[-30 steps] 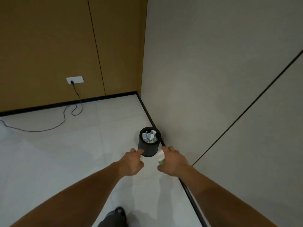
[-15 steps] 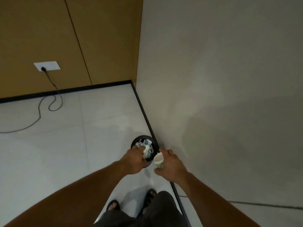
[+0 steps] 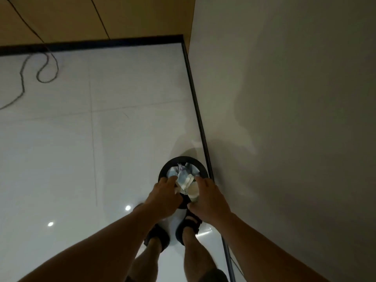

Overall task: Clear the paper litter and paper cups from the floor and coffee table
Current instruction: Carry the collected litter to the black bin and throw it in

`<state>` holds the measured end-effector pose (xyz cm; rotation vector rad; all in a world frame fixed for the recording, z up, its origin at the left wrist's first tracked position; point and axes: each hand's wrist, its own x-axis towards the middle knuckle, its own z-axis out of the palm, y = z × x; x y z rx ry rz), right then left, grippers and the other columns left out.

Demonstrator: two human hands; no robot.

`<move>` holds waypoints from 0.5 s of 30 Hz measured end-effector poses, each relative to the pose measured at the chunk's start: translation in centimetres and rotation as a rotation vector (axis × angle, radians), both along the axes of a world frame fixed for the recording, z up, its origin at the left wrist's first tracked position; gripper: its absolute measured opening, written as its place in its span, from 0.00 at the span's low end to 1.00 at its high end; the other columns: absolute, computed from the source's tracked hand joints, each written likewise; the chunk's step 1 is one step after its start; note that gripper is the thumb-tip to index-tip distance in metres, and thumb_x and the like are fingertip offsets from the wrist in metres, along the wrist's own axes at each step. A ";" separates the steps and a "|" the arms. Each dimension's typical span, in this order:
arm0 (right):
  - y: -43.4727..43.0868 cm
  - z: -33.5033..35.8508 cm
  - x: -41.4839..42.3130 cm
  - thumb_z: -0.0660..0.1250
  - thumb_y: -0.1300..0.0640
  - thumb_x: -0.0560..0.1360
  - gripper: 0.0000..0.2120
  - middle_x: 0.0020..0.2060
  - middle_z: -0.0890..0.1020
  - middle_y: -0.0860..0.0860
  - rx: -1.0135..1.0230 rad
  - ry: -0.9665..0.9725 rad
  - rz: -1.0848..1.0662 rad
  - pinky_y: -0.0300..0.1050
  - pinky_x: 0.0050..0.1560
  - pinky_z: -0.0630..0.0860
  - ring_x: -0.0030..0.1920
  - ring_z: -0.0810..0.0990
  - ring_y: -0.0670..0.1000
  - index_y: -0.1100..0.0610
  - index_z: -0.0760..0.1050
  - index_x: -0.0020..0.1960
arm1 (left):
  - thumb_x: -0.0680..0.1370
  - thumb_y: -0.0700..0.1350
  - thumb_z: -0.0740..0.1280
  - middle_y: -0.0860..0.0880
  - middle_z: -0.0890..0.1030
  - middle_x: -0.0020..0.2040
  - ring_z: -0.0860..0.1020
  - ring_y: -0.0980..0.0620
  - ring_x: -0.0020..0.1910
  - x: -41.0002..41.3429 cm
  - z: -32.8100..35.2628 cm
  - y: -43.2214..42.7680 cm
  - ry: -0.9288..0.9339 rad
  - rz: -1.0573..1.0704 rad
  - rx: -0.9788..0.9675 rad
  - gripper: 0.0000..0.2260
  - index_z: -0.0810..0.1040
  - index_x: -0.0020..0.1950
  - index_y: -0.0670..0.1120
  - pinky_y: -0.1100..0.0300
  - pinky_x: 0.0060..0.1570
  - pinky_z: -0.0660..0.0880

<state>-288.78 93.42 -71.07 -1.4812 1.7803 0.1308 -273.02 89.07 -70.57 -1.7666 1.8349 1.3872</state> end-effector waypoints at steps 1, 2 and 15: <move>-0.8 -2.2 0.0 0.72 0.46 0.72 0.41 0.71 0.64 0.55 -0.004 0.001 0.010 0.46 0.63 0.70 0.69 0.67 0.55 0.52 0.53 0.77 | 0.78 0.50 0.63 0.45 0.68 0.67 0.70 0.44 0.64 -0.3 -2.4 -0.5 0.002 0.006 0.009 0.27 0.59 0.74 0.51 0.53 0.59 0.71; -1.3 -4.4 0.0 0.72 0.47 0.72 0.41 0.71 0.64 0.54 -0.004 0.001 0.015 0.46 0.62 0.71 0.69 0.67 0.55 0.52 0.53 0.77 | 0.78 0.51 0.63 0.44 0.68 0.67 0.70 0.44 0.64 -0.5 -4.9 -0.9 0.005 0.026 0.020 0.27 0.58 0.75 0.51 0.52 0.60 0.72; -0.2 -11.1 0.3 0.69 0.43 0.74 0.43 0.77 0.55 0.51 0.138 0.042 0.000 0.49 0.68 0.68 0.76 0.56 0.54 0.51 0.49 0.79 | 0.77 0.51 0.61 0.46 0.65 0.71 0.63 0.44 0.70 1.9 -11.0 -1.5 -0.027 0.005 0.075 0.27 0.60 0.74 0.49 0.47 0.66 0.67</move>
